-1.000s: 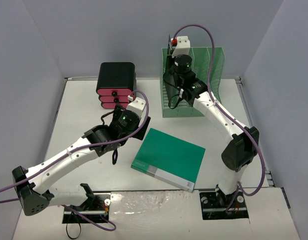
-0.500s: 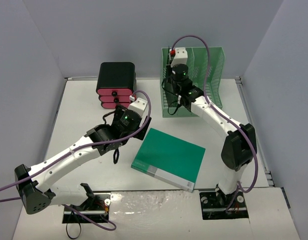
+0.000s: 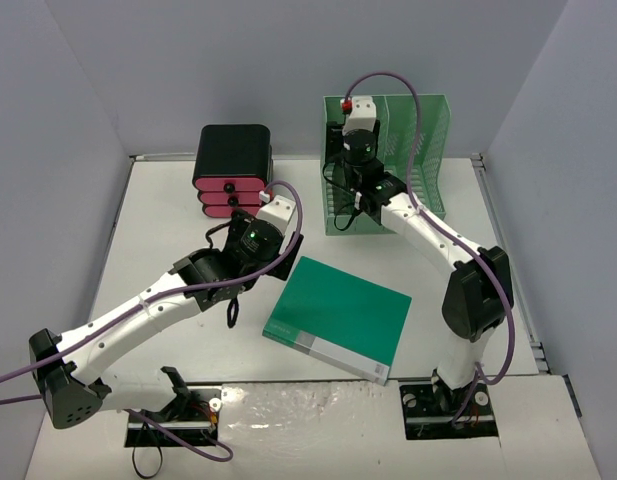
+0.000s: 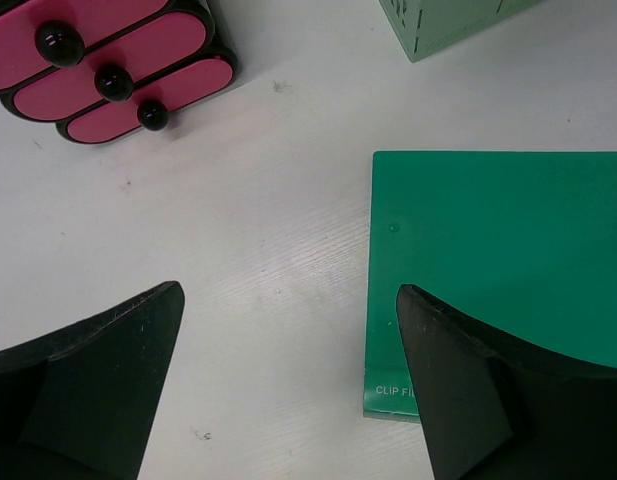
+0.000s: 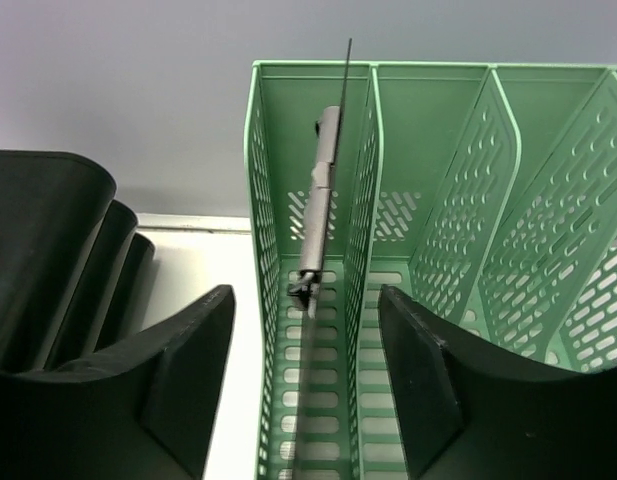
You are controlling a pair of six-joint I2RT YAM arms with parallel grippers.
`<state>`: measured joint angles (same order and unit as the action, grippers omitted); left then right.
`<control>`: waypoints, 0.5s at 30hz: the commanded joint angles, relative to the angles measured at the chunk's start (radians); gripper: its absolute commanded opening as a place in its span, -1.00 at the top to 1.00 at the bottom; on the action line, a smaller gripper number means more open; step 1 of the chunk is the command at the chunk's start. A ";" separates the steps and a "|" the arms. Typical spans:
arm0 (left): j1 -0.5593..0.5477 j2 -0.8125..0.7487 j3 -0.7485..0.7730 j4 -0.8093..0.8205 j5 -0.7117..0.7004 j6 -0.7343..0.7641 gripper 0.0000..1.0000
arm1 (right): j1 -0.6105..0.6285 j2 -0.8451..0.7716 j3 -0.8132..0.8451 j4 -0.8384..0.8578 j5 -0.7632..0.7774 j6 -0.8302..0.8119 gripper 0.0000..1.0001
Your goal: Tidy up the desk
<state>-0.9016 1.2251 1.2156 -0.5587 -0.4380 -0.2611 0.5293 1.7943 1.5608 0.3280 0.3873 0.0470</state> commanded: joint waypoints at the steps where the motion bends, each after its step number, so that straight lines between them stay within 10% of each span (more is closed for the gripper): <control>1: 0.007 -0.015 0.059 0.050 0.002 0.016 -0.71 | 0.004 -0.043 0.057 -0.008 0.067 0.002 -0.26; 15: 0.007 -0.027 0.046 0.075 0.012 0.007 -0.71 | 0.047 -0.196 0.134 -0.221 0.203 0.015 -0.52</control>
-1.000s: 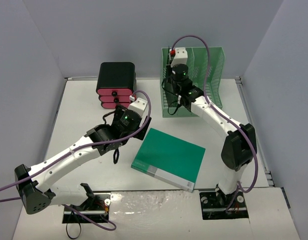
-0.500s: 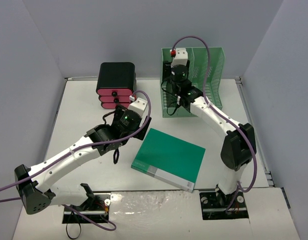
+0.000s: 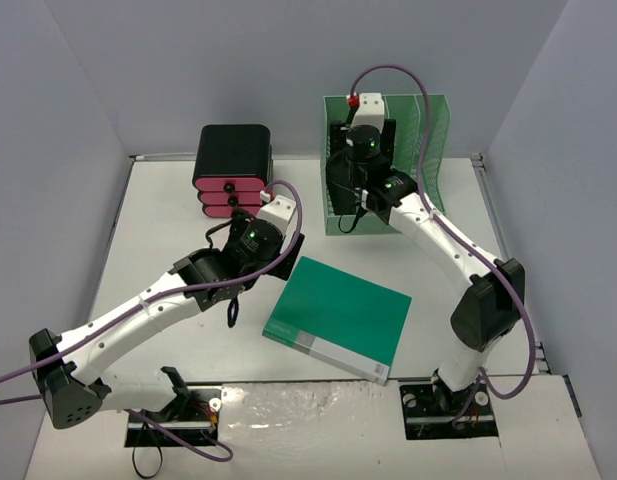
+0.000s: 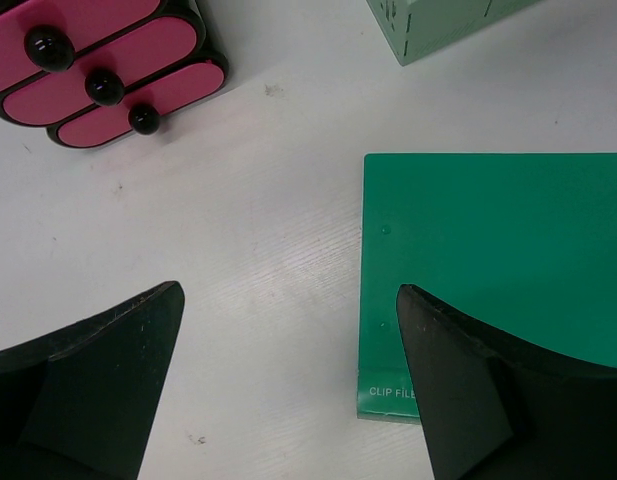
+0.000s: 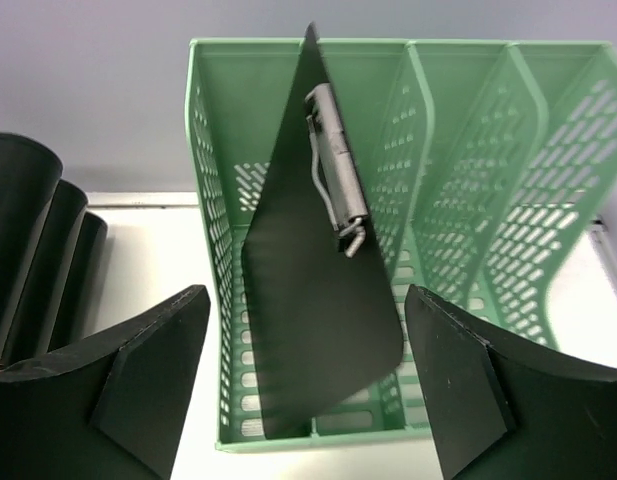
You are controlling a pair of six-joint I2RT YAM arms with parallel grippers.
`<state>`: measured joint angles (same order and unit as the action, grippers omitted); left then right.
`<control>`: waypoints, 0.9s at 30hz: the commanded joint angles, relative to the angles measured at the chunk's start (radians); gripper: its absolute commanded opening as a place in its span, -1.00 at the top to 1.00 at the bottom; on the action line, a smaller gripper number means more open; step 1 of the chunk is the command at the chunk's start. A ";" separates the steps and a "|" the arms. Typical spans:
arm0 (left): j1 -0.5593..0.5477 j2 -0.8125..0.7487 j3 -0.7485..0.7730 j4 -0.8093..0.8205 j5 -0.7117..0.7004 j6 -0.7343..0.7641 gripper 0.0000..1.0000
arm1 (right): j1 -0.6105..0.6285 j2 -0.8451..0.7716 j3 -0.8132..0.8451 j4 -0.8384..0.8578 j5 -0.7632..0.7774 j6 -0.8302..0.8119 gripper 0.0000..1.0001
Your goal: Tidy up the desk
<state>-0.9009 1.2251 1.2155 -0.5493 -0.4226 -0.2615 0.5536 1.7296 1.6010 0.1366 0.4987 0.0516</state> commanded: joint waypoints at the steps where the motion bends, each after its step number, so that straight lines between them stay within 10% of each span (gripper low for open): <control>1: 0.007 -0.027 0.045 0.064 -0.002 0.006 -0.71 | 0.028 -0.144 0.113 -0.064 0.108 0.018 -0.52; 10: 0.023 0.005 0.006 0.046 0.036 -0.065 -0.72 | 0.065 -0.291 0.171 -0.547 0.163 0.379 -0.52; 27: 0.141 0.109 -0.119 0.028 0.255 -0.189 -0.72 | 0.241 -0.687 -0.602 -0.846 -0.013 1.200 -0.43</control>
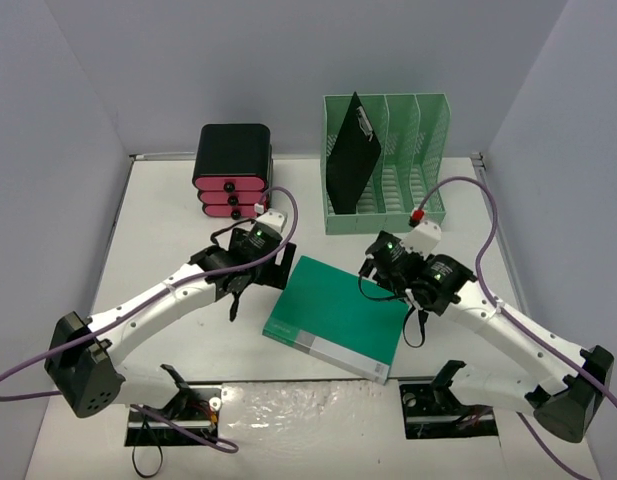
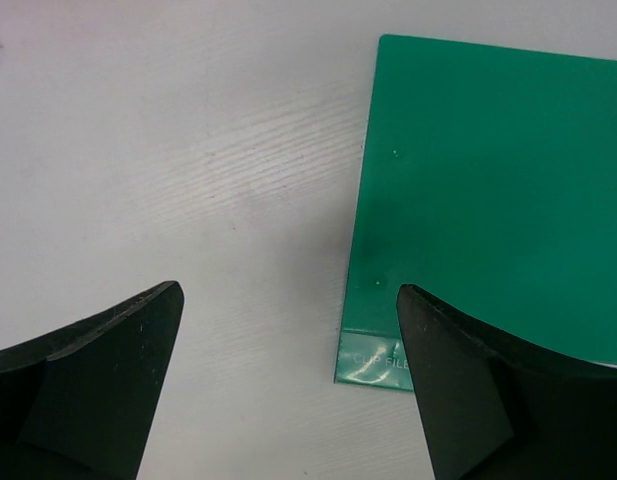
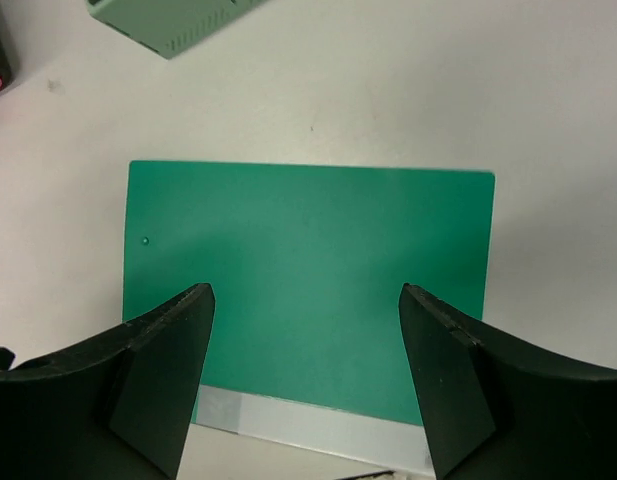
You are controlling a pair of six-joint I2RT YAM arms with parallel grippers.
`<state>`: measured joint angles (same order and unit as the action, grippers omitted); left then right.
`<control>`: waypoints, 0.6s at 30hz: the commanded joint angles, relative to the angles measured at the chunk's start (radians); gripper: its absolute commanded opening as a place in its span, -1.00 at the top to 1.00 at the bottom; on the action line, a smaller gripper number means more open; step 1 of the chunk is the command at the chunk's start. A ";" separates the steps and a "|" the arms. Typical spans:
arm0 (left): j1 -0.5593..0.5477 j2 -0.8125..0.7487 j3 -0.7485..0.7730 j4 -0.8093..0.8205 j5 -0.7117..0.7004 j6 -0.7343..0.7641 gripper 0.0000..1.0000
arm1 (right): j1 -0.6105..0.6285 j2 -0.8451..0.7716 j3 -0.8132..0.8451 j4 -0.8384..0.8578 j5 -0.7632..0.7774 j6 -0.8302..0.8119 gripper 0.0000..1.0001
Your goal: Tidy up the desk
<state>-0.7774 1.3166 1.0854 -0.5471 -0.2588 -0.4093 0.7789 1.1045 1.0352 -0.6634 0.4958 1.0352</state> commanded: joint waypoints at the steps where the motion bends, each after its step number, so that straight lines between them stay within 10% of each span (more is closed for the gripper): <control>1: 0.025 0.032 0.009 0.026 0.116 -0.045 -0.72 | 0.019 -0.069 -0.050 -0.059 -0.012 0.243 -0.43; 18: 0.138 0.154 -0.123 0.125 0.475 -0.141 -0.71 | 0.030 -0.146 -0.251 -0.184 -0.084 0.442 -0.45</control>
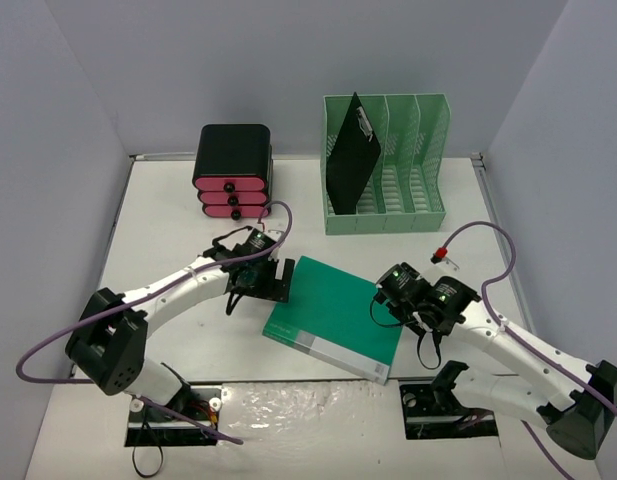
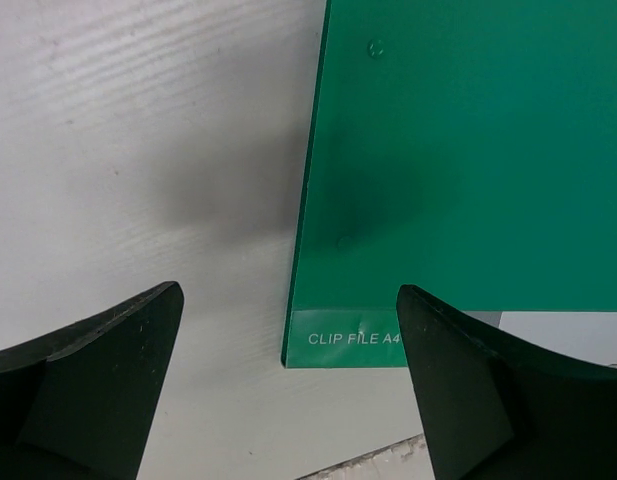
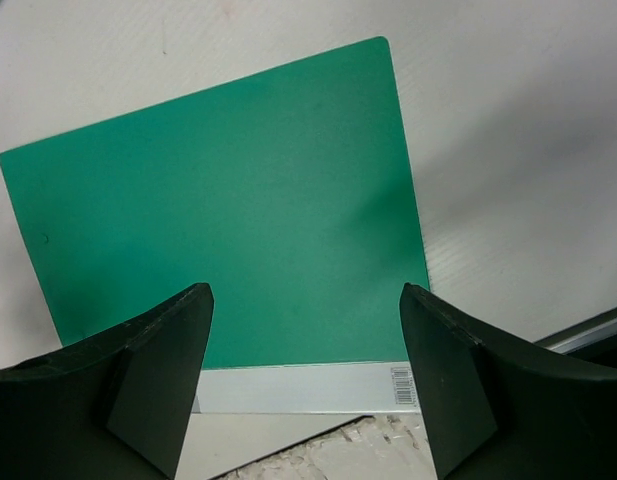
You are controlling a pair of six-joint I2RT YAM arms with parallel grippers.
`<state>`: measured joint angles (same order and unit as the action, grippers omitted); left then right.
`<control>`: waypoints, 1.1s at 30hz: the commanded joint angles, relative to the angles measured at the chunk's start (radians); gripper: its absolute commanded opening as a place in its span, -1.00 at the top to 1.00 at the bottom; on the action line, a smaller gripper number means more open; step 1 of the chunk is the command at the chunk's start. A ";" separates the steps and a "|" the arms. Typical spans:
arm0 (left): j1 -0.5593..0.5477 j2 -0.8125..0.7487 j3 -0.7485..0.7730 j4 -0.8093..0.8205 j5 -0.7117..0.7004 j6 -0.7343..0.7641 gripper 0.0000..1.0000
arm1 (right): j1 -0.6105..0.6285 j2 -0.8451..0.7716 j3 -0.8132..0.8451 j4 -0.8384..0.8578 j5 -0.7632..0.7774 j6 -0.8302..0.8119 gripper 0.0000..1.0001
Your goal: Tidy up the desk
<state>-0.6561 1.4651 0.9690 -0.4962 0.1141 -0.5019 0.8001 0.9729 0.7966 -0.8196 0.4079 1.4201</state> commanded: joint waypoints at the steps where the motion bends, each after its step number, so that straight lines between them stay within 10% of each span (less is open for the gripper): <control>1: 0.018 0.006 -0.020 0.091 0.111 -0.055 -0.71 | 0.009 -0.018 -0.022 -0.028 -0.001 0.059 -0.45; 33: 0.064 0.033 -0.158 0.226 0.256 -0.104 -0.71 | 0.024 -0.028 -0.304 0.123 -0.229 0.146 -0.54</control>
<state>-0.6002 1.5101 0.8184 -0.2980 0.3623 -0.5916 0.8143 0.9454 0.5263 -0.7443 0.1870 1.5326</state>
